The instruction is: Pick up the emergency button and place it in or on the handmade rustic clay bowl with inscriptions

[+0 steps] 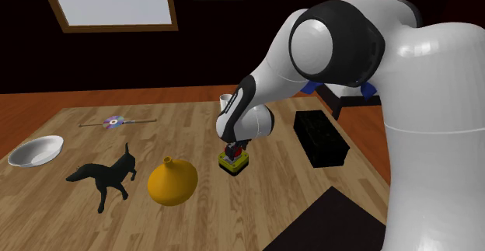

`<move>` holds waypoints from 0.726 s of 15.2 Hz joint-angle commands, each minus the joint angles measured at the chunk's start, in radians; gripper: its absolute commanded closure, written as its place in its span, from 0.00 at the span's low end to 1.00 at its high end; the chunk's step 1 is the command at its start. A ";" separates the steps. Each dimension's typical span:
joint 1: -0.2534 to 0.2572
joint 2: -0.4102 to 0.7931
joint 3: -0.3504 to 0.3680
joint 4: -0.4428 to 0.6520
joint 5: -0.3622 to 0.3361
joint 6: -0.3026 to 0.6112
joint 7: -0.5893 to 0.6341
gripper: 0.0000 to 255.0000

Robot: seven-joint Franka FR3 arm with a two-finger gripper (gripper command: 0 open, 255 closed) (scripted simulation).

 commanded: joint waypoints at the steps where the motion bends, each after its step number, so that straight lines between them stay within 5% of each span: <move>1: 0.001 0.002 0.001 0.000 0.000 -0.001 0.000 1.00; 11: 0.017 -0.086 -0.020 -0.019 -0.020 -0.070 0.021 1.00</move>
